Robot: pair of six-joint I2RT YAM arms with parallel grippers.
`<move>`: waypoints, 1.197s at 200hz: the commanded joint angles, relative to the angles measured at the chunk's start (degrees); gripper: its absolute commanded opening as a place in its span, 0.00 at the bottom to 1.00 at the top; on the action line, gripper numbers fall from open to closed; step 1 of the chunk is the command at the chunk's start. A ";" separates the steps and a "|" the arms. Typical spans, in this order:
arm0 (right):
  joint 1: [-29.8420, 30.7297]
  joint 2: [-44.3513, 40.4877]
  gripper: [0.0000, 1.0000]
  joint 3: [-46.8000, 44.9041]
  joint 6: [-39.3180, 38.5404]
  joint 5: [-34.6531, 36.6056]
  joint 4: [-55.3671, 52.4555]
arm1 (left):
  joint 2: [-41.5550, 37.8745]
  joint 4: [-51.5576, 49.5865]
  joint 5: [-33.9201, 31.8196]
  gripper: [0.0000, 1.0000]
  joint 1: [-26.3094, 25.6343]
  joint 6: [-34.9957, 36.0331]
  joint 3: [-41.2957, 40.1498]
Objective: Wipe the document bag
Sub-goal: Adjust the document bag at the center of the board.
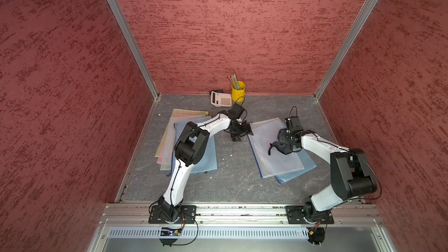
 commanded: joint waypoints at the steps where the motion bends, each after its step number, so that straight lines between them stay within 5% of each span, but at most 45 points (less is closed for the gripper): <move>1: 0.19 0.82 0.00 -1.32 0.13 -2.94 3.53 | 2.89 -0.25 -3.74 0.82 -1.21 -2.62 2.10; 58: 0.48 3.22 0.00 -4.11 -0.22 -7.00 5.32 | 7.58 2.39 -5.16 0.77 -4.45 -6.50 4.81; 99: 0.54 4.56 0.00 -4.45 -0.91 -8.52 5.67 | 6.75 4.12 -6.33 0.33 -4.91 -6.98 3.18; 137: 0.56 4.83 0.00 -3.40 -1.40 -8.81 5.08 | 5.23 4.52 -6.86 0.11 -4.31 -5.70 2.07; 187: 0.26 -0.65 0.00 7.23 -6.83 -4.36 -2.28 | -1.23 -3.34 -7.52 0.09 -3.76 4.73 4.27; 239: 4.81 -5.88 0.00 15.09 -8.00 -10.88 -5.07 | -12.73 0.51 0.45 0.09 -0.67 13.79 -9.94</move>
